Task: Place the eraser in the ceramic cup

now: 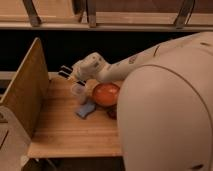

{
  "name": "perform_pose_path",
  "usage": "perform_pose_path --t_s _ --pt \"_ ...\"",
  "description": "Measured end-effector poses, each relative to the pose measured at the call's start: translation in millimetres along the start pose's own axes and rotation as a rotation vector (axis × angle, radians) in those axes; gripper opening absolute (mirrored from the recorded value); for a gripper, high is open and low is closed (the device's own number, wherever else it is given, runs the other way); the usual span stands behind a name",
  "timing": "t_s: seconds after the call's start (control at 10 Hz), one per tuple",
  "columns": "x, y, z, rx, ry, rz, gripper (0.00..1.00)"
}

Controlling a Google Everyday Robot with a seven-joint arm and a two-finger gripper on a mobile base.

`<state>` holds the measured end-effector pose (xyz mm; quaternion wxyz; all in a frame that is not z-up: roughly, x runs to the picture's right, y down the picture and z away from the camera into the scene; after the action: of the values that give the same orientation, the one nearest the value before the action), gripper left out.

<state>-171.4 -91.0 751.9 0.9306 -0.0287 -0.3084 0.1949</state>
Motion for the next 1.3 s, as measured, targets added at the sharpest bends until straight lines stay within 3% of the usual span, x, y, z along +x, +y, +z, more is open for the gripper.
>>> perform_pose_path --t_s 0.2,0.6,0.8,1.1,1.3 --pt "4 2 4 -0.013 -0.014 0.032 0.0" --pt "35 17 40 -0.077 -0.067 0.16 0.0" --pt "45 19 53 -0.094 -0.086 0.162 0.0" --pt "39 28 72 -0.133 -0.129 0.132 0.0" --pt "43 27 79 -0.139 -0.144 0.134 0.0"
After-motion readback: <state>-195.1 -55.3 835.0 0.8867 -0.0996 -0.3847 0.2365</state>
